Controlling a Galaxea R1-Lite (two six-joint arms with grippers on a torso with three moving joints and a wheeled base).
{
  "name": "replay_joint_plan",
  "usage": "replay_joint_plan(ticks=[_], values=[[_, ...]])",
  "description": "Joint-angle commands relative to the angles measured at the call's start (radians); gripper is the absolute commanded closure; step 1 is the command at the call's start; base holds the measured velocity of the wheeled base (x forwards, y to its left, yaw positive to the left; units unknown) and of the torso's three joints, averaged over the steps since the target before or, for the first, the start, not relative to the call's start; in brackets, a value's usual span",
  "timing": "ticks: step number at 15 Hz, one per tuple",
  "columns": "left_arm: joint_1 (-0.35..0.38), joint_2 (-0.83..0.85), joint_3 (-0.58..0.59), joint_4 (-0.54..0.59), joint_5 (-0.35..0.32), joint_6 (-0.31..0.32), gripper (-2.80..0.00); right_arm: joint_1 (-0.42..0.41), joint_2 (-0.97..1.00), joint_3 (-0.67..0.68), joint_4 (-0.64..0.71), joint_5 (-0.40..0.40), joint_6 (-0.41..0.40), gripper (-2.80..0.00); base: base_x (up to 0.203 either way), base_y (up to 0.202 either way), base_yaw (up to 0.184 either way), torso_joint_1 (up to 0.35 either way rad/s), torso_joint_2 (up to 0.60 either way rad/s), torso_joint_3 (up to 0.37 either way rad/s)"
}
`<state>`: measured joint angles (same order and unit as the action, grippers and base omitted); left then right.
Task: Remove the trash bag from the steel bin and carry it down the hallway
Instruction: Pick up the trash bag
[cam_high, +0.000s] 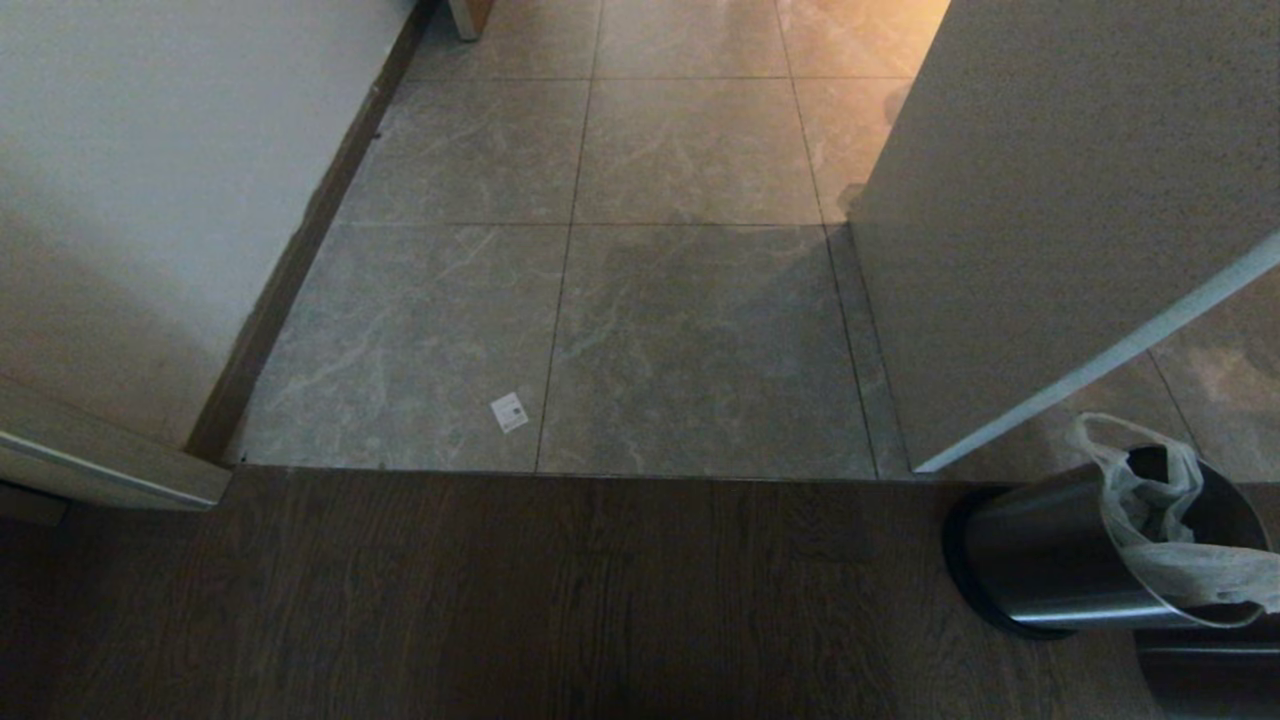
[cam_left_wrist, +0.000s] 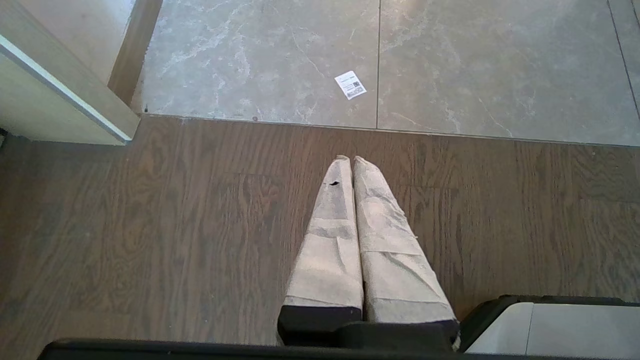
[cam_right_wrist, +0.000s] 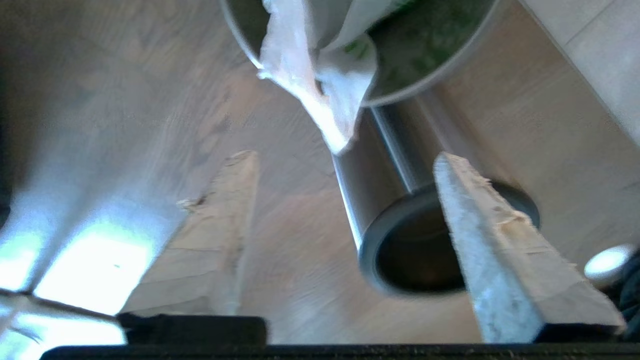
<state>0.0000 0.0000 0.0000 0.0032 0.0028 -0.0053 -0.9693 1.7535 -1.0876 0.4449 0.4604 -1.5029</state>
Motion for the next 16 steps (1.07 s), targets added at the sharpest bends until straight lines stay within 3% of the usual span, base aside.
replay_joint_plan(ticks=[1, 8, 11, 16], values=[[0.0, 0.0, 0.0, 0.001, 0.0, -0.001, 0.0, 0.007, 0.071, 0.022, -0.003, 0.003, -0.065, -2.8, 0.0, 0.0, 0.0, 0.0, 0.0, 0.0], [0.0, 0.0, 0.0, 0.0, 0.0, -0.001, 0.0, 0.06, 0.232, -0.151, -0.034, 0.021, -0.052, -2.8, 0.0, 0.0, 0.0, 0.0, 0.0, 0.0], [0.0, 0.0, 0.0, 0.0, 0.0, -0.001, 0.0, 0.111, 0.253, -0.18, -0.055, 0.064, 0.075, -2.8, 0.0, 0.0, 0.0, 0.0, 0.0, 0.0], [0.0, 0.0, 0.0, 0.0, 0.0, -0.001, 0.0, 0.23, 0.291, -0.19, -0.23, 0.138, 0.337, -2.8, 0.0, 0.0, 0.0, 0.0, 0.0, 0.0]])
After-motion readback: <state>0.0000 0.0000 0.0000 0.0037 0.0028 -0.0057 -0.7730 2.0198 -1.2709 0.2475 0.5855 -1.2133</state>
